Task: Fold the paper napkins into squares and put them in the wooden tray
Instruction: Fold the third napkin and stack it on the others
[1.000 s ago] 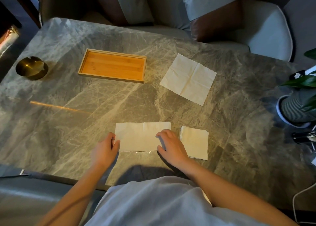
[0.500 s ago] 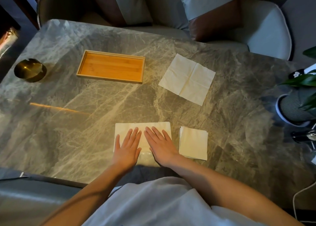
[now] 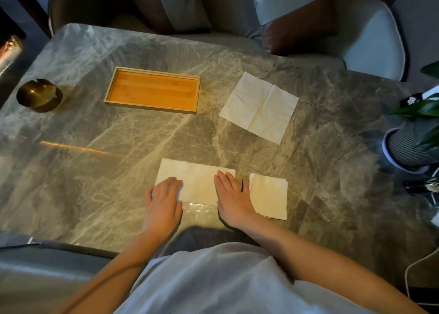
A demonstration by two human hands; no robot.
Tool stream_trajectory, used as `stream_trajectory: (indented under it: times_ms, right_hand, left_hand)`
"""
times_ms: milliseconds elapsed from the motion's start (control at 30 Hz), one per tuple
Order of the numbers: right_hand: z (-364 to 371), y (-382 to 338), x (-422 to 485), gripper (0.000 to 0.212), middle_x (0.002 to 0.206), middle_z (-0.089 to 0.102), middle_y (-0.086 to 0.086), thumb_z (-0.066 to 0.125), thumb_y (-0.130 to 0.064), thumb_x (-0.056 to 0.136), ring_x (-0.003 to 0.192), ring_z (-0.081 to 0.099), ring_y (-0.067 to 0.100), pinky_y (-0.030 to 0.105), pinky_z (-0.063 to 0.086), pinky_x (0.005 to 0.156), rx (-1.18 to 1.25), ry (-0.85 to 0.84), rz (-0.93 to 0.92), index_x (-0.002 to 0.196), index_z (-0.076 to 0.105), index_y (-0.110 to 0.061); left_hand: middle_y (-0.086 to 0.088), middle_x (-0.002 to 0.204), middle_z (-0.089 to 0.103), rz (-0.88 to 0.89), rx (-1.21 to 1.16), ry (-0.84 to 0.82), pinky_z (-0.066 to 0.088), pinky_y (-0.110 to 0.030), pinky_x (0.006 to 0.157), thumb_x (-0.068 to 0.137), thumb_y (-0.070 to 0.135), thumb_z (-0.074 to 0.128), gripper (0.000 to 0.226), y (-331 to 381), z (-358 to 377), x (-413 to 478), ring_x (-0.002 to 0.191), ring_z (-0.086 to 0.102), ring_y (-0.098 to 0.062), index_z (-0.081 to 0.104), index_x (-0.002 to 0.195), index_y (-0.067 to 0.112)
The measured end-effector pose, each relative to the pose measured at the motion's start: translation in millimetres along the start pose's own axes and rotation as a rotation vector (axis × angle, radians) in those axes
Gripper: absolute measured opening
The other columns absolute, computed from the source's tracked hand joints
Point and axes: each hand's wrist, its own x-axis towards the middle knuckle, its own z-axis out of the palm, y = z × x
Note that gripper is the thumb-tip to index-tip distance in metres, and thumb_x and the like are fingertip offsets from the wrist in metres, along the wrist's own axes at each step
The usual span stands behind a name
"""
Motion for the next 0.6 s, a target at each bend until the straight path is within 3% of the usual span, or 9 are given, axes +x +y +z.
stream_trajectory:
  times_ms: [100, 200, 333, 467, 600]
  right_hand:
    - [-3, -12, -1, 0.055, 0.151, 0.028, 0.002, 0.044, -0.036, 0.094, 0.136, 0.028, 0.025, 0.049, 0.024, 0.107, 0.059, 0.106, 0.016, 0.144, 0.029, -0.018]
    - [-7, -9, -4, 0.029, 0.122, 0.059, -0.005, 0.043, -0.029, 0.095, 0.117, 0.044, 0.02, 0.039, 0.031, 0.092, 0.174, 0.245, -0.067, 0.12, 0.057, -0.025]
    - [-5, 14, -13, 0.028, 0.116, 0.056, -0.007, 0.052, -0.021, 0.089, 0.115, 0.044, 0.017, 0.034, 0.03, 0.092, 0.133, 0.197, -0.213, 0.115, 0.06, -0.026]
    - [-5, 22, -15, 0.034, 0.117, 0.051, -0.003, 0.059, -0.024, 0.085, 0.114, 0.044, 0.019, 0.037, 0.036, 0.095, 0.118, 0.113, -0.251, 0.119, 0.055, -0.025]
    - [-7, 12, -11, 0.026, 0.103, 0.057, -0.002, 0.062, -0.031, 0.085, 0.103, 0.051, 0.02, 0.036, 0.036, 0.087, 0.148, 0.064, -0.239, 0.11, 0.059, -0.023]
  left_hand:
    - [0.0, 0.13, 0.053, -0.001, -0.057, -0.076, 0.03, -0.043, 0.103, 0.084, 0.027, 0.046, 0.045, 15, 3, 9, 0.119, 0.049, -0.022, 0.046, 0.128, 0.02]
    - [-0.002, 0.132, 0.048, -0.016, -0.021, -0.126, 0.026, -0.044, 0.107, 0.086, 0.022, 0.051, 0.046, 16, 8, 16, 0.121, 0.044, -0.024, 0.044, 0.131, 0.019]
    - [-0.002, 0.141, 0.044, 0.046, -0.062, -0.165, 0.021, -0.048, 0.113, 0.083, 0.002, 0.046, 0.054, 10, 5, 27, 0.132, 0.039, -0.021, 0.044, 0.134, 0.018]
    - [-0.002, 0.152, 0.031, 0.123, -0.057, -0.235, 0.007, -0.048, 0.119, 0.086, 0.001, 0.044, 0.06, 0, 2, 26, 0.141, 0.027, -0.02, 0.034, 0.142, 0.019]
    - [-0.005, 0.148, 0.037, 0.121, -0.041, -0.168, 0.015, -0.043, 0.116, 0.089, 0.006, 0.046, 0.053, -4, 2, 18, 0.136, 0.035, -0.024, 0.038, 0.141, 0.014]
